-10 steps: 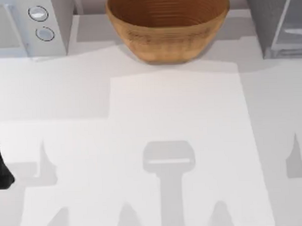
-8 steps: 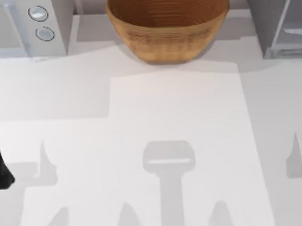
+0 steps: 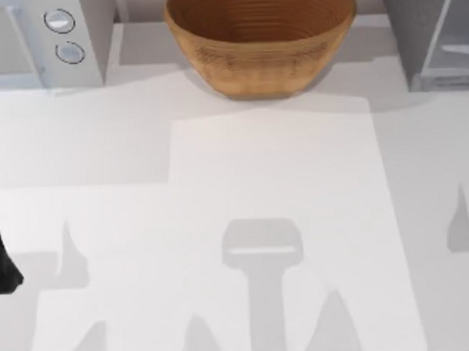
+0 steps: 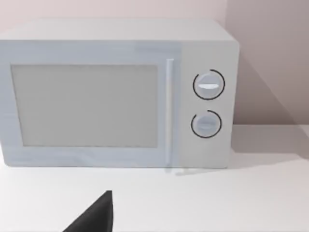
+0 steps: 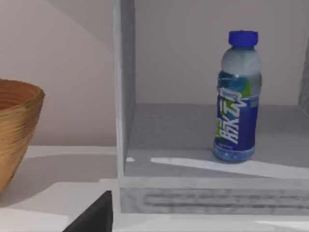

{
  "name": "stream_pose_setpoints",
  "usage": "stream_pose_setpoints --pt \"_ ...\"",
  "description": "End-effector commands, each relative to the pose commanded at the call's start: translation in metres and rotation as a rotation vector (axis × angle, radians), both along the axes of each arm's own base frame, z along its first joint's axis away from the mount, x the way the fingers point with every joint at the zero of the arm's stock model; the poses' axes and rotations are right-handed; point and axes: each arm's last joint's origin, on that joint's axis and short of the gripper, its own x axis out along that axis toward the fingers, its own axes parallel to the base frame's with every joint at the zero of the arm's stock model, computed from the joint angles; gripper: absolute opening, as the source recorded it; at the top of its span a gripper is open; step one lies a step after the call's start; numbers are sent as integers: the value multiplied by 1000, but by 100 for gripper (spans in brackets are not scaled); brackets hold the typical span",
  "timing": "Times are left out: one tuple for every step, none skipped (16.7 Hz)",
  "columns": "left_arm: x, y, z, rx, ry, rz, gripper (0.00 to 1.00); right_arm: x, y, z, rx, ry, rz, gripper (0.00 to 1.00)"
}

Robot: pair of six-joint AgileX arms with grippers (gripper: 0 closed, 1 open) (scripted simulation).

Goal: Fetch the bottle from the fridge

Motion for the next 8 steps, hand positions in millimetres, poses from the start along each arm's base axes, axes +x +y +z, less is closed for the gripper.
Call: stream_pose_setpoints --pt "0 0 0 0 0 0 100 7 -4 1 -1 3 -1 100" --pt "0 0 0 0 0 0 100 14 -8 1 -1 9 -2 100" --pt "0 0 0 0 0 0 100 21 -12 0 -1 16 -2 100" --pt "0 0 0 0 0 0 100 29 -17 -3 1 25 -2 100" --pt "0 0 0 0 0 0 100 35 -23 -6 3 33 -2 100" --pt "0 0 0 0 0 0 100 42 -28 -10 6 41 -2 100" --pt "0 0 0 0 0 0 100 48 -34 -14 9 47 -2 100" --pt "0 0 0 0 0 0 100 53 -40 -19 11 50 -1 100"
